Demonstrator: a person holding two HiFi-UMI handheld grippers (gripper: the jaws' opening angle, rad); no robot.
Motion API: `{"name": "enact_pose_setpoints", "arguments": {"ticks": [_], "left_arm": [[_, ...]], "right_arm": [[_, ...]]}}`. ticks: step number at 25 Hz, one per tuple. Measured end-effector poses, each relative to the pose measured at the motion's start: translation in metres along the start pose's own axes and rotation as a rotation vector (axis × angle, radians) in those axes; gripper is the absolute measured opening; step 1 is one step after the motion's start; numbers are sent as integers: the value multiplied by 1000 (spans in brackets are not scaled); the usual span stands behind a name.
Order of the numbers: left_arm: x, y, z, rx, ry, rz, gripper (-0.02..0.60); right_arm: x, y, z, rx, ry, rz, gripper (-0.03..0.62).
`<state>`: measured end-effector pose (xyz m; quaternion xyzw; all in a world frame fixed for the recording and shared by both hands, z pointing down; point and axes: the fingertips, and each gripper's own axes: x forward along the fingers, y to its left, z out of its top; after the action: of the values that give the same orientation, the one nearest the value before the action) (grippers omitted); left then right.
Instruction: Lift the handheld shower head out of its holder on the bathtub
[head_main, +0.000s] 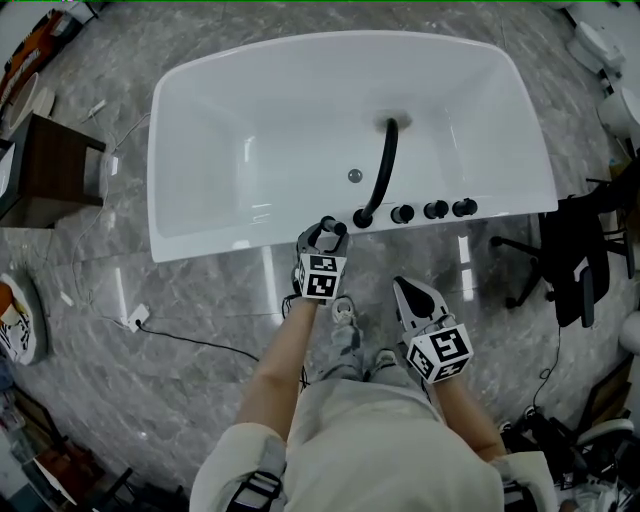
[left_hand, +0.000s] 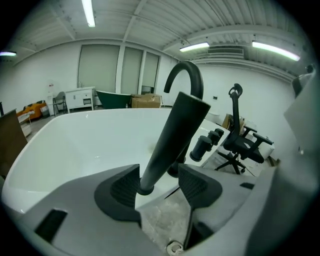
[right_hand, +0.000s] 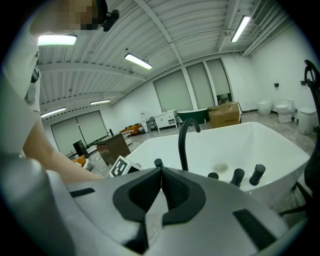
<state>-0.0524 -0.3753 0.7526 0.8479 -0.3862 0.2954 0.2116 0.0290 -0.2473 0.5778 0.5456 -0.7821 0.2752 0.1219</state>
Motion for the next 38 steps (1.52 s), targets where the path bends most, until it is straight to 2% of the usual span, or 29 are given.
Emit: {"name": "enact_pose_setpoints", "arguments": {"ticks": [3,5,10,22,29,38], "left_arm": [[10,3,-4,19,21,16,238],[18,3,-7,26,30,25,191],[23,10,-5,61,29,51,152],[13,10,-2,65,30,87,141],[-3,3,12,58,-4,108,141],[-49,-10,30,24,-92,159,141]], "right_arm": [[0,-4,-4,10,13,-2,20],[0,-8,-5,13,15,-6,20],[5,-7,-7,18,15,0,20],[0,-5,-2,1,9,33,20],[-12,-2,4,-15,-9,59,20],[-39,12,14,-56,-56,104,20]]}}
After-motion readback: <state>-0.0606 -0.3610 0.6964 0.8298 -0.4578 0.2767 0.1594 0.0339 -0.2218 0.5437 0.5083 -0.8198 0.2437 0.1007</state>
